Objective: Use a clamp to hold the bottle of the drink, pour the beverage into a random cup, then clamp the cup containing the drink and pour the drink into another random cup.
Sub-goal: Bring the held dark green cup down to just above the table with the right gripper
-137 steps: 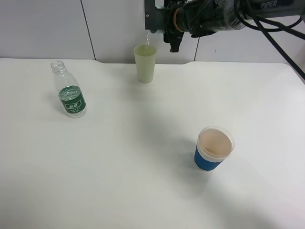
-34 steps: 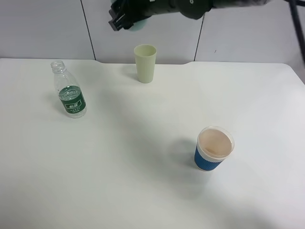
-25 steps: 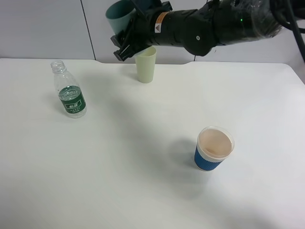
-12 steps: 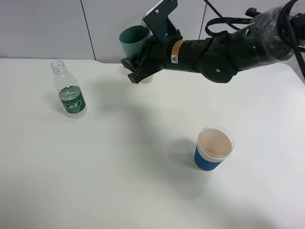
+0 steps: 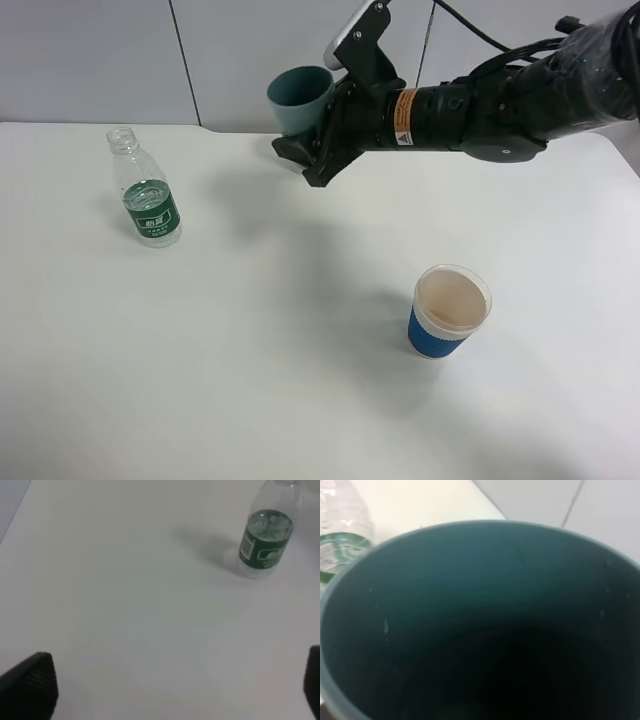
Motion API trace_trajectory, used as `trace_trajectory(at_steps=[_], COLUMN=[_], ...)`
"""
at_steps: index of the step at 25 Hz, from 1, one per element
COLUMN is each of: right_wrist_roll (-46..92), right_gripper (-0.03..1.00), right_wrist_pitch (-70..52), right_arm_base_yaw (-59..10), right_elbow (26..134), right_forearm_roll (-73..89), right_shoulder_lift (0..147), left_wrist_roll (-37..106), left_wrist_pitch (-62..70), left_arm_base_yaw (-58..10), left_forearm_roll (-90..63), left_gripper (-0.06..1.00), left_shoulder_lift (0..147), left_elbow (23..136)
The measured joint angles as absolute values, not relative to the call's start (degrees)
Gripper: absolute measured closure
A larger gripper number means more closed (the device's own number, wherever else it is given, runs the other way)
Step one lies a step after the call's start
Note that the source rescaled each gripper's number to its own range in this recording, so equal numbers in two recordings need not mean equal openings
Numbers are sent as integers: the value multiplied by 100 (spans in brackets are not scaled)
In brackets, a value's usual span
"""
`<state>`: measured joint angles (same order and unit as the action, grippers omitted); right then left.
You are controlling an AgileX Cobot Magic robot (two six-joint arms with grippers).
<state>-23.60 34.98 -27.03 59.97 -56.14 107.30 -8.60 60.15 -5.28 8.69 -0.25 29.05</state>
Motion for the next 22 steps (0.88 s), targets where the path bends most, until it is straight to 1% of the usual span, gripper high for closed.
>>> trace_trajectory(at_steps=[7, 10, 12, 22], right_wrist_roll=[-2870, -3039, -3032, -2417], right_gripper=[97, 97, 97, 97], right_wrist_pitch=[3746, 4155, 4447, 4885], right_arm_base_yaw=[-2265, -2083, -1989, -1745], right_elbow=[5991, 5991, 5991, 5991], right_forearm_roll=[-6632, -6896, -6951, -6947], right_shoulder_lift=[10730, 10863, 11061, 11880], left_wrist_roll=[-860, -860, -860, -860], left_wrist_pitch=[6015, 6015, 6015, 6015], left_arm_base_yaw=[-528, -528, -528, -528], left_forearm_roll=[876, 876, 876, 876], left_gripper=[-5, -5, -5, -5], left_shoulder_lift=[-25, -25, -25, -25], left_elbow=[2905, 2905, 2905, 2905])
